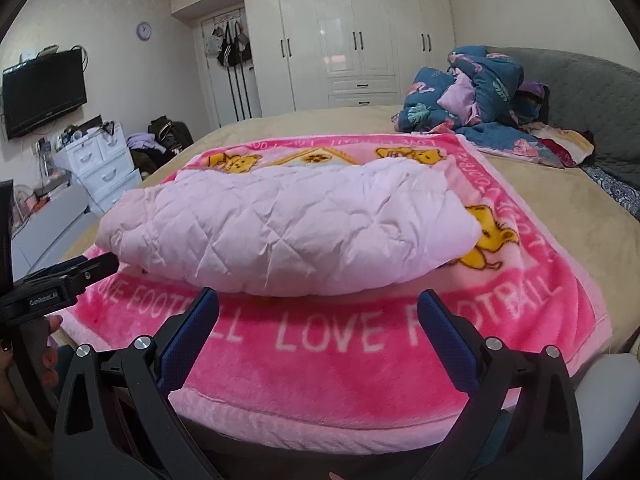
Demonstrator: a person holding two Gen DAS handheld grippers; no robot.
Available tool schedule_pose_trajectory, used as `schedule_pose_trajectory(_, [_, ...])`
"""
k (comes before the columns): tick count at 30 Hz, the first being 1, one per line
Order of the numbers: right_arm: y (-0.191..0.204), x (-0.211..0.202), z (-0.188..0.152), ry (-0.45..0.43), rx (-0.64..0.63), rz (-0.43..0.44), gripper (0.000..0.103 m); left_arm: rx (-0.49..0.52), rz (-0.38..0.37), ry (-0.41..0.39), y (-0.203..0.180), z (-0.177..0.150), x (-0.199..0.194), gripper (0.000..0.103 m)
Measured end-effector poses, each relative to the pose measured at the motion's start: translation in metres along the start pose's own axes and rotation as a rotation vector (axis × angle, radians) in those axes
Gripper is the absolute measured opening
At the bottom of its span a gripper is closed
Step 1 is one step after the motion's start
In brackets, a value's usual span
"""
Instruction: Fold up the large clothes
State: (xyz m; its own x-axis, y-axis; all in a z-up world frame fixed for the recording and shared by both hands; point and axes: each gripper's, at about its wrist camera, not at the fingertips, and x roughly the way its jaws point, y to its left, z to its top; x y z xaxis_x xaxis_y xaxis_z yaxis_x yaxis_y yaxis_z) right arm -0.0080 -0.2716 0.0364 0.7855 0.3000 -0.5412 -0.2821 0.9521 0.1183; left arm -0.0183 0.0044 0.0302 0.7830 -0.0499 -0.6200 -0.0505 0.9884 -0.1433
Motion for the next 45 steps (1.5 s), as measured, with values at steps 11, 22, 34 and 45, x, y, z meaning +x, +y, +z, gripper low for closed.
schedule_pose_trajectory(11, [0.0064, 0.0047, -0.0011, 0.013, -0.009, 0.022, 0.099, 0.023, 0.005, -0.003, -0.0051, -0.0003, -0.0024, 0.094])
schedule_pose_trajectory(22, [0.0052, 0.0033, -0.0011, 0.012, -0.004, 0.013, 0.099, 0.027, 0.013, -0.008, -0.0051, 0.0008, -0.0025, 0.094])
schedule_pose_trajectory(34, [0.0051, 0.0033, -0.0010, 0.011, -0.003, 0.012, 0.099, 0.025, 0.023, -0.008, -0.0046, -0.0011, -0.0031, 0.094])
schedule_pose_trajectory(45, [0.0046, 0.0033, -0.0011, 0.011, -0.003, 0.013, 0.099, 0.026, 0.024, -0.007, -0.0036, -0.0016, -0.0042, 0.094])
